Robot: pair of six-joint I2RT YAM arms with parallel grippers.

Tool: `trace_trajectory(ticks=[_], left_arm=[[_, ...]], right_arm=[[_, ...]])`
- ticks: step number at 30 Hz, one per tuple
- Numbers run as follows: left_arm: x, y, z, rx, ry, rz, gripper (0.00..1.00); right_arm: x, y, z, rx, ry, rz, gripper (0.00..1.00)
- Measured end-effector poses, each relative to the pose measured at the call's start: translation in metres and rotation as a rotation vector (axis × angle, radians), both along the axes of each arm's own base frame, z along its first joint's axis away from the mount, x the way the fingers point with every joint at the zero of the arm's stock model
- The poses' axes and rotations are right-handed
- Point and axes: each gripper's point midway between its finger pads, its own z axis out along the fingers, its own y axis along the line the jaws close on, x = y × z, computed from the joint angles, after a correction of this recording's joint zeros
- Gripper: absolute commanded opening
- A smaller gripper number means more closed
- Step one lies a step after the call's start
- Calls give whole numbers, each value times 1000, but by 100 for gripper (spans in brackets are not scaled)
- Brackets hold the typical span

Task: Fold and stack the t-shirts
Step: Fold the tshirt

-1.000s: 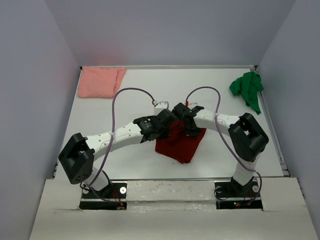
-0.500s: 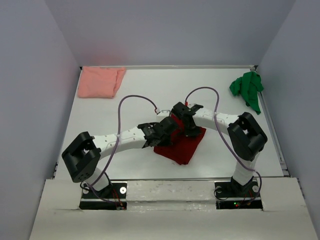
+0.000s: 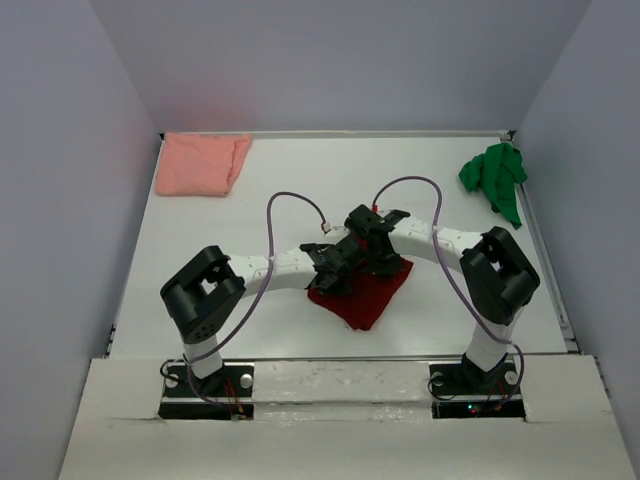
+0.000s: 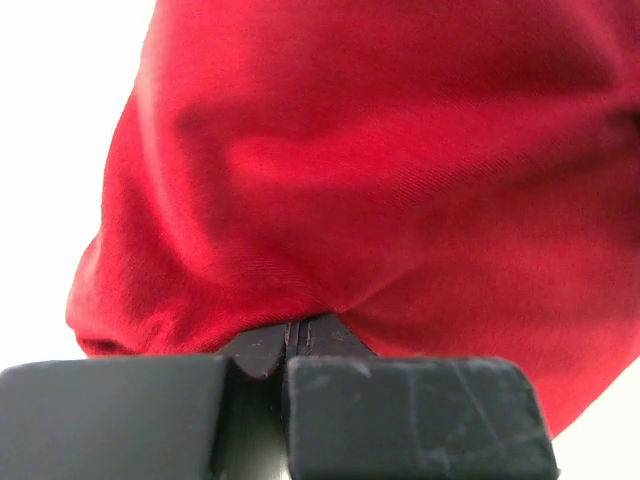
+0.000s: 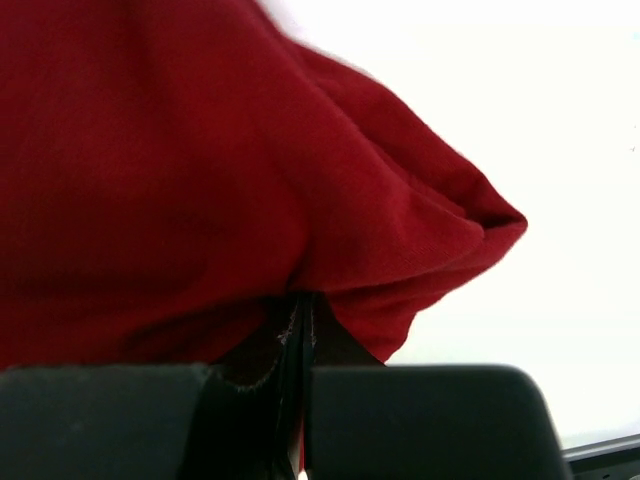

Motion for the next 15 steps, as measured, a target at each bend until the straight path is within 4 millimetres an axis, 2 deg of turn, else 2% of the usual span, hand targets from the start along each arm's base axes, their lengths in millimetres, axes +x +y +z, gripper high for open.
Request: trace_trajectory(ticks=[4,10,15], left_arm=[[17,6,0,-14,5,26,0],[68,36,1,-32,-21,121,0],[100,56,2,-7,-38,159,0]], right_arm=[[-12,-3,2,25,16,-9,0],[-29,2,5,97,54,-19,0],[-33,7,3,120,74,-12,0]])
